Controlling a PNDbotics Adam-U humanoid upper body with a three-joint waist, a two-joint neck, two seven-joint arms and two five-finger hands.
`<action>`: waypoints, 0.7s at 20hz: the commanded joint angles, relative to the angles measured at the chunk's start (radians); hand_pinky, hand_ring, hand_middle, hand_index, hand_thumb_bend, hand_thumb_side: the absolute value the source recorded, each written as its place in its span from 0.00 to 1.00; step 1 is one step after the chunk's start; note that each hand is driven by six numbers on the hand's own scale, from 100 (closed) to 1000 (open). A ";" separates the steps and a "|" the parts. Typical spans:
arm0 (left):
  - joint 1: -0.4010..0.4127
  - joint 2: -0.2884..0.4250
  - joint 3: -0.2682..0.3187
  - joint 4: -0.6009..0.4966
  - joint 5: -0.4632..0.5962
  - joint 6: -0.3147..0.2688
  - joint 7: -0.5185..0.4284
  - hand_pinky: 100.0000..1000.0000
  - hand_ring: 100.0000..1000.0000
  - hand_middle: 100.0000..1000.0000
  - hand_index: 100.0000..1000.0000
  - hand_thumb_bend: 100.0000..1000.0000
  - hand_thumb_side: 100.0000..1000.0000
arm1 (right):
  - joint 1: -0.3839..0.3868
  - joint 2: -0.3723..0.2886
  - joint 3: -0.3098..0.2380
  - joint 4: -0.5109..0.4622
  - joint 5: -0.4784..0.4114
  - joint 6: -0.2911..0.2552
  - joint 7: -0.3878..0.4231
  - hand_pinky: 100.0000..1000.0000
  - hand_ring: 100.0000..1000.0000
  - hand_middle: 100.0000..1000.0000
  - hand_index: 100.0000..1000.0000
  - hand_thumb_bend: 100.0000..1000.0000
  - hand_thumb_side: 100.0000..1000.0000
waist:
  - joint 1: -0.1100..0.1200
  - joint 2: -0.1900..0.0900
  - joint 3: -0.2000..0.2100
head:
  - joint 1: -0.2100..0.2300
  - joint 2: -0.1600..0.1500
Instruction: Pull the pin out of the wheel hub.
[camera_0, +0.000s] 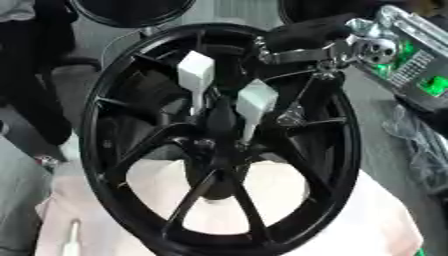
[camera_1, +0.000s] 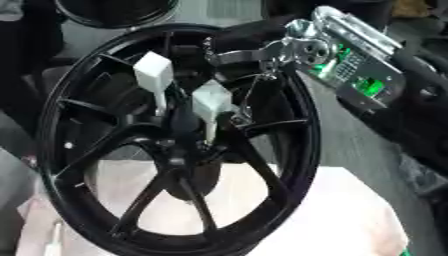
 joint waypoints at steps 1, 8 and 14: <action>-0.010 0.015 0.002 -0.013 -0.001 -0.001 -0.005 0.74 0.75 0.74 0.74 0.43 0.56 | -0.016 -0.013 -0.018 0.000 -0.010 0.008 -0.007 0.79 0.64 0.54 0.67 0.25 0.00 | 0.006 -0.014 0.000 | -0.002 -0.009; -0.011 0.016 0.003 -0.013 -0.001 -0.001 -0.005 0.74 0.75 0.74 0.74 0.42 0.56 | -0.014 -0.011 -0.020 -0.002 -0.023 0.015 -0.019 0.78 0.60 0.43 0.56 0.19 0.00 | 0.008 -0.013 0.000 | 0.000 -0.010; -0.012 0.017 0.004 -0.014 0.000 -0.001 -0.005 0.74 0.76 0.74 0.74 0.42 0.56 | -0.017 -0.012 -0.026 -0.001 -0.045 0.036 -0.044 0.76 0.56 0.33 0.46 0.17 0.00 | 0.010 -0.017 -0.001 | 0.002 -0.011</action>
